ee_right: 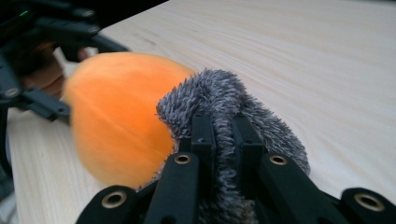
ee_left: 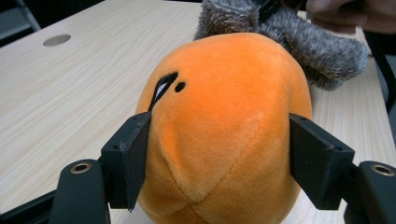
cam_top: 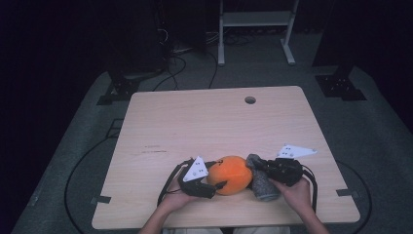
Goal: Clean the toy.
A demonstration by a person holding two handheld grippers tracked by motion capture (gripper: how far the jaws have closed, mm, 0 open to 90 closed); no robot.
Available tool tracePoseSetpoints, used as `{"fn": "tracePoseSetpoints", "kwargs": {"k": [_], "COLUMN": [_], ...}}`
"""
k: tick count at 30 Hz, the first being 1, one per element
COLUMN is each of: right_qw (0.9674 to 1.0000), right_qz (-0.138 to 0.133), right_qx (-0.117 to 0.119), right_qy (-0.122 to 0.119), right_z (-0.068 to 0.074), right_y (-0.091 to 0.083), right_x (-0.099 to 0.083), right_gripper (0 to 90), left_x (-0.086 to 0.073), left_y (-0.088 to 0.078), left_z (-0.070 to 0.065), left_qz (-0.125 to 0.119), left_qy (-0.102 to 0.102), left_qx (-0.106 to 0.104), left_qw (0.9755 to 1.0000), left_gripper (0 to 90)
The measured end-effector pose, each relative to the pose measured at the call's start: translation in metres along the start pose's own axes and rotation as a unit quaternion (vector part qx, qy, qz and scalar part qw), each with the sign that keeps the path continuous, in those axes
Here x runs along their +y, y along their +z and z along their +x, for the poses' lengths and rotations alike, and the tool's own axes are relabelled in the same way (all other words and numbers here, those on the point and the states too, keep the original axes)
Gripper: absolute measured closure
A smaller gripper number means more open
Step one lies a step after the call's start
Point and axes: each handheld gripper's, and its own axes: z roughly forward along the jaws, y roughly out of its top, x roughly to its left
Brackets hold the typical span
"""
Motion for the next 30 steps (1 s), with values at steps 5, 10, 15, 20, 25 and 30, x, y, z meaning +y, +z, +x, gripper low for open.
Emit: {"fn": "tracePoseSetpoints", "kwargs": {"k": [5,10,15,20,25,30], "right_qw": [0.999,0.9997,0.9997,0.9976,0.9986,0.9995], "right_qz": [-0.043,0.015,-0.012,-0.044,-0.021,-0.006], "right_qx": [0.002,-0.017,-0.021,0.028,0.023,0.016], "right_qy": [-0.014,-0.008,0.009,-0.046,-0.044,-0.028], "right_z": [0.007,-0.001,-0.002,0.036,0.034,0.022], "right_y": [-0.015,0.002,-0.005,-0.008,0.005,0.01], "right_x": [0.009,-0.001,0.005,0.024,0.018,0.007], "right_gripper": [81.3,81.3,81.2,81.2,81.2,81.2], "left_x": [-0.002,-0.002,0.001,0.016,0.018,0.016], "left_y": [0.002,0.001,-0.003,-0.008,-0.009,-0.009], "left_z": [0.012,0.015,0.018,0.012,0.005,0.004], "left_qz": [-0.005,-0.007,-0.027,-0.044,-0.04,-0.042], "left_qy": [-0.06,-0.071,-0.096,-0.096,-0.091,-0.026], "left_qx": [-0.002,-0.006,-0.011,-0.002,-0.002,-0.011], "left_qw": [0.9982,0.9974,0.995,0.9944,0.995,0.9987], "left_gripper": [30.0,31.6,33.9,37.1,37.9,15.8]}}
